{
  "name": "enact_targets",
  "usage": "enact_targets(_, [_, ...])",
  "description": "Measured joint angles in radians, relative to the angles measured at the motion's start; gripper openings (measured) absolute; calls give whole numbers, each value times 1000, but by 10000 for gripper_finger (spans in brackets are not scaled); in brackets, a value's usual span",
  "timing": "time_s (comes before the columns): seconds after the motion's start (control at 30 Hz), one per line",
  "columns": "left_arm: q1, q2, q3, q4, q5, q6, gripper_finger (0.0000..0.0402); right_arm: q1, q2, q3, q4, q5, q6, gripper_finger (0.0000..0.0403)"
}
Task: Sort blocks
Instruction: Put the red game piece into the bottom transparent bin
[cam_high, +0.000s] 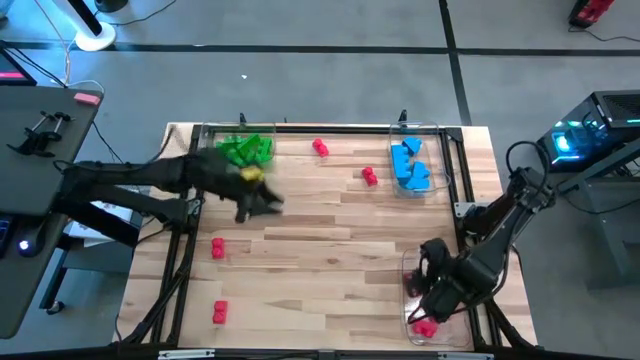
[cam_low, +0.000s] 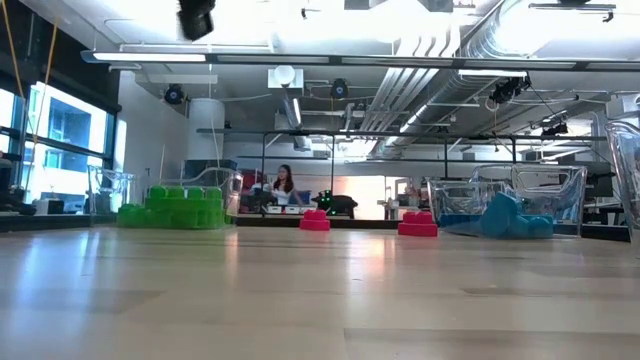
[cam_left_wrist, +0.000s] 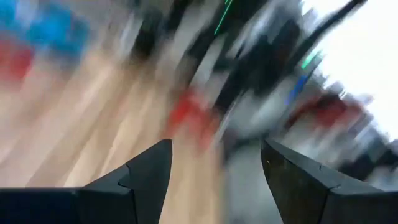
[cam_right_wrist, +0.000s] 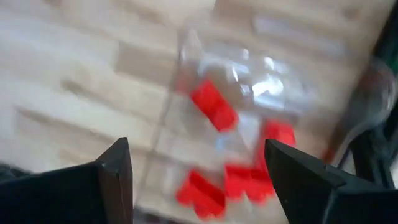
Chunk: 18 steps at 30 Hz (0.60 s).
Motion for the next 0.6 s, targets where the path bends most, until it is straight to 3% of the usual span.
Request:
enact_targets(0.07, [-44, 70, 132, -400, -22, 122, 234, -9, -15, 0, -37, 72, 13, 248])
enact_targets(0.13, [-90, 152, 226, -719, -130, 190, 234, -27, -28, 0, -74, 125, 25, 248])
enact_targets(0.23, [-147, 236, 261, -992, -315, 100, 234, -57, -40, 0, -105, 180, 15, 248])
enact_targets(0.4, [-230, 302, 126, -1118, -440, -306, 234, -106, -40, 0, -108, 226, -49, 248])
enact_targets(0.5, [-294, 305, 4, -1122, -429, -527, 234, -129, -40, 0, -101, 241, -92, 248])
enact_targets(0.6, [-354, 291, -104, -1128, -346, -718, 234, -148, -40, 0, -101, 247, -139, 248])
